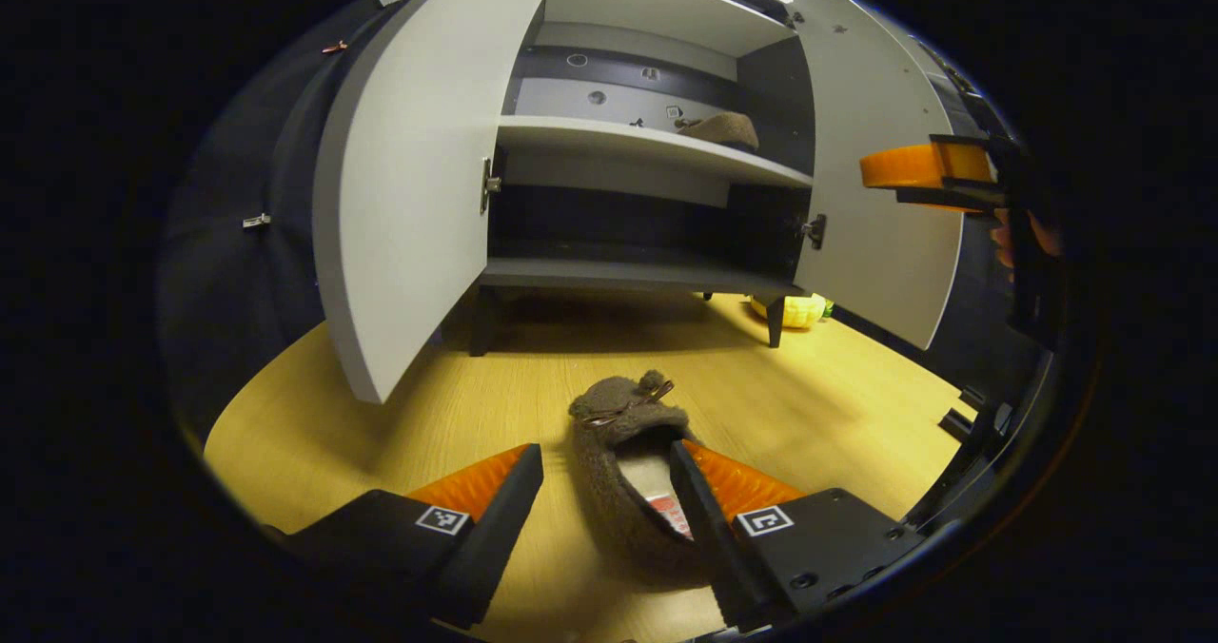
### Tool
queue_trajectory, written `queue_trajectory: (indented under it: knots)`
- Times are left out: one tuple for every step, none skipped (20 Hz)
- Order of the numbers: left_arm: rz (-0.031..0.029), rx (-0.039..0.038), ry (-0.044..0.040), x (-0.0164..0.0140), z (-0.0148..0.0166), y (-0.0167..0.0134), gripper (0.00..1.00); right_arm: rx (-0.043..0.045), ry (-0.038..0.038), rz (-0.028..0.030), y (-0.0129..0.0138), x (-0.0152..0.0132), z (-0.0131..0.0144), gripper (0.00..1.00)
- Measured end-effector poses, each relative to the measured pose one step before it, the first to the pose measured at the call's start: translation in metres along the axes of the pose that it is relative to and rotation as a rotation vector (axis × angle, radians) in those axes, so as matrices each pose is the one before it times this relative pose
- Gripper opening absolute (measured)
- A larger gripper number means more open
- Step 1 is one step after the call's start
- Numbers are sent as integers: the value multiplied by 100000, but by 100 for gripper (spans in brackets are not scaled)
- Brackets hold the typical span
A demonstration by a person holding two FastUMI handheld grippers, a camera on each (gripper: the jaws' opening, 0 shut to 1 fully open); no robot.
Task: Grab one shoe with the right hand and put it into the shoe cabinet, grab the other shoe with the left hand and put it into the shoe cabinet; then close the right door with the right hand and the left door with the left hand.
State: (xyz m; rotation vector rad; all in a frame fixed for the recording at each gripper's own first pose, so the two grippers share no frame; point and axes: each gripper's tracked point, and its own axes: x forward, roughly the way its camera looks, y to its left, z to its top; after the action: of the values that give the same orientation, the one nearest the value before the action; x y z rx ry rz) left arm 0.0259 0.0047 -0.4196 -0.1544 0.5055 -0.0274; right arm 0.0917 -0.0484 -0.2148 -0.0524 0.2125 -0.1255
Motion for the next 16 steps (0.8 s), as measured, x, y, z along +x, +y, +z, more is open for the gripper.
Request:
queue_trajectory:
  knots:
    - [239,400,477,731,-255,203,86,4,1450,76,86,307,-696,98]
    - [-200,175,175,729,-151,42,86,-266,1311,309,203,175,-477,98]
    - [-154,379,660,704,-177,112,86,-505,1257,511,219,295,-554,98]
    - [-287,478,598,673,-225,271,83,-658,942,664,259,304,-307,98]
    - [-353,264,279,809,-13,67,81,-598,730,858,212,350,-251,98]
    - [109,-111,35,548,-69,107,76,-802,528,1146,285,270,-141,98]
    - [202,-138,279,604,-66,157,74,-1190,777,1026,271,508,-375,98]
    - [-151,-257,723,616,-205,148,71,-1243,909,664,59,207,-232,98]
    - [-211,-603,960,362,-81,3,70,-923,549,518,-1,246,-239,98]
    - [38,-157,-505,265,189,108,69,-266,345,421,50,318,-179,98]
    - [-24,709,-261,654,403,153,69,420,611,161,-47,395,-147,98]
    - [-884,1084,837,673,-23,63,65,966,945,328,70,413,-278,98]
    - [-612,1171,598,239,11,-199,60,958,947,483,19,224,-329,98]
    - [-407,980,524,274,34,-137,50,456,940,348,52,292,-222,98]
    - [1357,1723,550,147,39,166,45,-1,990,149,-91,207,-269,98]
    - [947,2408,506,421,-118,93,29,-224,557,82,-87,129,-103,98]
